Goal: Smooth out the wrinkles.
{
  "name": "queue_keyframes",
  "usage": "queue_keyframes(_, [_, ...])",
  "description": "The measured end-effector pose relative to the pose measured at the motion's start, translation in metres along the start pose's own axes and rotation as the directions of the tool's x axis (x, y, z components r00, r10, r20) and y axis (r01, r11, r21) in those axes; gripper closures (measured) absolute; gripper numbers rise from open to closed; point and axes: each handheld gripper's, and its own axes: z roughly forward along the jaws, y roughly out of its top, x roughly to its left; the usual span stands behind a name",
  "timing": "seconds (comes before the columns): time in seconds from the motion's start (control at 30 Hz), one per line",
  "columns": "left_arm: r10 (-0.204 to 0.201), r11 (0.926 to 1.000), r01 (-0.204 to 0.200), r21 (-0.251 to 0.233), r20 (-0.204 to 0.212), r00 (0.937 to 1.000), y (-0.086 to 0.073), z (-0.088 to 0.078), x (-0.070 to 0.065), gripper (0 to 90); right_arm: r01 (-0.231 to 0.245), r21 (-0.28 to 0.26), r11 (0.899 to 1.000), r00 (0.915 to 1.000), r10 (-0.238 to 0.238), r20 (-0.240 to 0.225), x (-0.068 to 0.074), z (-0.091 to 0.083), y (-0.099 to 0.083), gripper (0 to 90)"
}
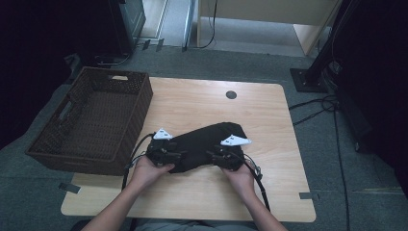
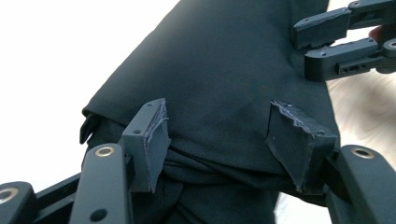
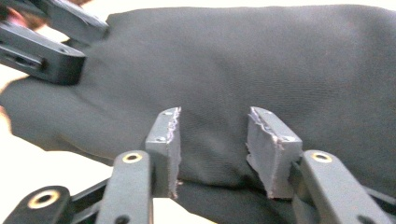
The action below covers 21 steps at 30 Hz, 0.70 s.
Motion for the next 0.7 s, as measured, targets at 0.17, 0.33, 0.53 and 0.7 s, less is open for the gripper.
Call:
queue_keyframes(0.17, [0.012,0.9999,-0.012,0.006,0.008,0.9999,0.012,-0.006,0.000,37.4,-0.014,-0.072,0.997,0.9990,0.017,0.041,-0.016,-0.015,0.016,57.3])
queue_keyframes(0.33, [0.004,1.0000,-0.004,0.000,0.005,1.0000,0.021,-0.006,0.004,38.2,-0.018,-0.092,0.996,0.9958,0.026,0.087,-0.030,-0.019,0.028,58.6])
queue_keyframes(0.53, [-0.015,0.9999,0.015,0.009,0.000,0.9999,0.028,0.001,0.015,37.8,0.009,-0.077,0.997,0.9912,0.001,0.132,-0.040,-0.008,0.034,57.9])
queue_keyframes(0.7, [-0.032,0.9992,0.032,0.024,0.014,0.9994,0.025,0.009,0.019,36.9,0.012,-0.061,0.998,0.9897,-0.004,0.143,-0.044,0.005,0.036,57.7])
